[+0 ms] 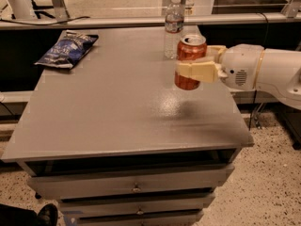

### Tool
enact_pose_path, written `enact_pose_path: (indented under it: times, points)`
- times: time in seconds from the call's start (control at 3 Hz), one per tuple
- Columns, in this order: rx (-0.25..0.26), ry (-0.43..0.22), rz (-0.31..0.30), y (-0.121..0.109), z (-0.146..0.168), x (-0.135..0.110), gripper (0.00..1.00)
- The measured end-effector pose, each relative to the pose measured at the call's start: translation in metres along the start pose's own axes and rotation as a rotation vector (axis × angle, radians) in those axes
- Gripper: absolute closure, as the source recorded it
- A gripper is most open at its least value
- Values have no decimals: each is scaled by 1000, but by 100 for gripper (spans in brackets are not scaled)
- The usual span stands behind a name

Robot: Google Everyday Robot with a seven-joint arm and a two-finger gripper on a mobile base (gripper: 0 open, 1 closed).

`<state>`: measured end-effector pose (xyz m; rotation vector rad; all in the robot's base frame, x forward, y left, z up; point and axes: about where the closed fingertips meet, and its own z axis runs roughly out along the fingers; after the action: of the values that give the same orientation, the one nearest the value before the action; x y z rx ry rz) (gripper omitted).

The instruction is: Move coke can near blue chip bag

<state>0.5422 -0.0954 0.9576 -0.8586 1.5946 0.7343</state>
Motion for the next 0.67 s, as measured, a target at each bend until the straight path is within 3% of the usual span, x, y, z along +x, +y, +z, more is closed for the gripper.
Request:
enact_pose_path:
  times: [0.33, 0.67]
  points:
    - [-2, 0, -5, 1, 0, 1, 100]
    - [-35, -34, -31, 1, 32, -10, 100]
